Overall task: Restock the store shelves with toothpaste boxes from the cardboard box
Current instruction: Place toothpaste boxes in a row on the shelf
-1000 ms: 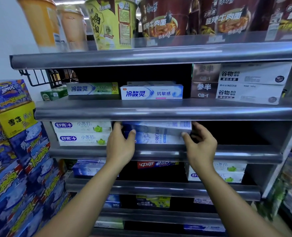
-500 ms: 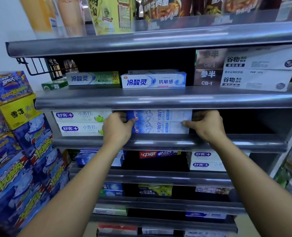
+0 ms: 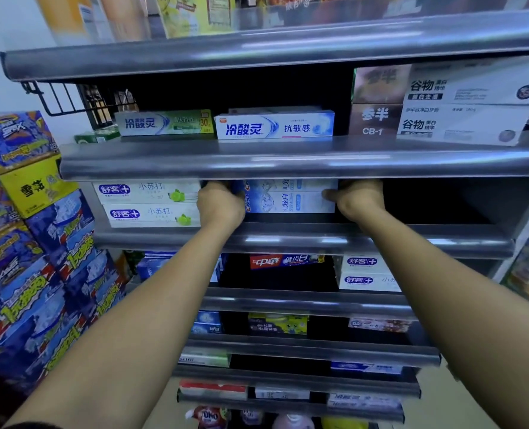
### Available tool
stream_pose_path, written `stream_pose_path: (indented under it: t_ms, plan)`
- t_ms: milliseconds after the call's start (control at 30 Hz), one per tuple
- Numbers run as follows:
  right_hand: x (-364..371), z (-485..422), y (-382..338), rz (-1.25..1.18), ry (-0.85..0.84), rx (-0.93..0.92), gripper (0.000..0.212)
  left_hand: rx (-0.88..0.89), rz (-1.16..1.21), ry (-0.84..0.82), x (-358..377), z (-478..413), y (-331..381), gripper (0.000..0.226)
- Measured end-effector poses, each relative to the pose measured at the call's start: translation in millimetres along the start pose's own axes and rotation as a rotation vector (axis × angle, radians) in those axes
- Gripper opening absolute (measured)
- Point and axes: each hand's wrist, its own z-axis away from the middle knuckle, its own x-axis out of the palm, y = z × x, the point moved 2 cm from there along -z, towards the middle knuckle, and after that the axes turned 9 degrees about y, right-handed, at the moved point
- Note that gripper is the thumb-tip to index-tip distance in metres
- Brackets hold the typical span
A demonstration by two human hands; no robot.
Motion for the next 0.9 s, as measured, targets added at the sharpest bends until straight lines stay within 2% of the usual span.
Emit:
stream_pose_path:
  t_ms: [33, 100, 200, 300, 400, 467, 533, 600, 700, 833, 900]
  plan:
    - [-3, 4, -1, 0.065, 0.003, -0.051, 0.037, 0.023, -0.001, -0.017, 0, 3, 0, 0.030]
    - [-10, 17, 2, 0.187, 0.039, -0.198, 0.037, 0.112, -0.017, -0.029, -3, 13, -2, 0.025]
    - [-21, 51, 16, 0.291, 0.198, -0.520, 0.039, 0.336, 0.012, 0.033, -13, 43, -16, 0.026]
    - [-25, 93, 50, 0.157, 0.311, -0.757, 0.036, 0.461, 0.153, 0.044, -24, 89, -49, 0.043]
    - [-15, 130, 100, 0.056, 0.240, -0.774, 0.030, 0.451, 0.168, -0.013, -21, 137, -108, 0.035]
    - [1, 152, 140, 0.028, 0.137, -0.726, 0.026, 0.362, 0.118, -0.112, -11, 171, -159, 0.031]
    - [25, 171, 185, 0.026, -0.002, -0.628, 0.024, 0.200, 0.087, -0.225, 2, 208, -215, 0.030]
    - [54, 191, 236, 0.057, -0.176, -0.448, 0.024, 0.019, 0.029, -0.347, 17, 245, -267, 0.037]
    - [100, 230, 316, 0.120, -0.414, -0.150, 0.022, -0.227, -0.042, -0.510, 40, 302, -340, 0.034]
    - [161, 291, 419, 0.185, -0.572, 0.205, 0.014, -0.463, -0.229, -0.702, 76, 376, -438, 0.025]
    - [191, 323, 468, 0.242, -0.644, 0.321, 0.012, -0.552, -0.372, -0.843, 100, 410, -487, 0.024]
